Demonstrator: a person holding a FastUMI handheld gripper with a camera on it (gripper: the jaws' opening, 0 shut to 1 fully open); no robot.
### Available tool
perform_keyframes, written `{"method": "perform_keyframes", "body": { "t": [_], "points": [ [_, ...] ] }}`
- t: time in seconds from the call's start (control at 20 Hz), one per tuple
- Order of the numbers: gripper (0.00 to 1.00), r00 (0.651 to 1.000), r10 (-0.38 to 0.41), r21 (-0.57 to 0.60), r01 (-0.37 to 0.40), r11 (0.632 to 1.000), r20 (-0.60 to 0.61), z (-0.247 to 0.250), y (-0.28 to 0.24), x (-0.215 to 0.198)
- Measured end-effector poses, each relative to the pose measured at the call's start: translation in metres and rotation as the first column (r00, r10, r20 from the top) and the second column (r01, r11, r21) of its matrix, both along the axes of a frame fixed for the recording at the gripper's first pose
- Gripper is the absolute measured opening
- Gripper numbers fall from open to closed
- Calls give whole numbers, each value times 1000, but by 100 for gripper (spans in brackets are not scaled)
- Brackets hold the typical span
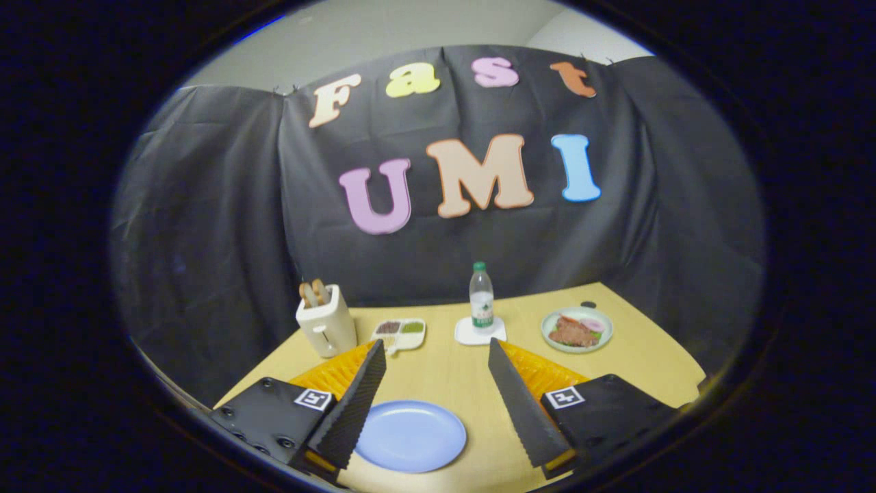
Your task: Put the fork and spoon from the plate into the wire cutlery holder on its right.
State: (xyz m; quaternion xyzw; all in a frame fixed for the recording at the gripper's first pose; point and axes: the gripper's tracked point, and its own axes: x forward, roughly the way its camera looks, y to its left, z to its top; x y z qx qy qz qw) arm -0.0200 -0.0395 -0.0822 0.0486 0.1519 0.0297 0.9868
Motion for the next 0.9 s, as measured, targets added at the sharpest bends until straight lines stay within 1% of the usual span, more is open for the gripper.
{"method": "perform_keyframes", "body": {
  "t": [0.1, 0.2, 0.45, 0.6, 0.7, 0.8, 0.9],
  "points": [
    [99, 995, -31, -12, 32, 999, 91, 17, -5, -1],
    [99, 991, -41, -21, 44, 999, 126, 23, -5, -6],
    [99, 988, -29, -58, 38, 998, 153, 33, -1, -6],
    [99, 985, -17, -113, 36, 993, 171, 35, 1, -5],
    [99, 985, -1, -121, 22, 992, 175, 35, 10, -4],
    [99, 984, 1, -146, 25, 989, 178, 35, 9, -1],
    [99, 982, -1, -148, 30, 989, 190, 39, 11, 3]
  ]
}}
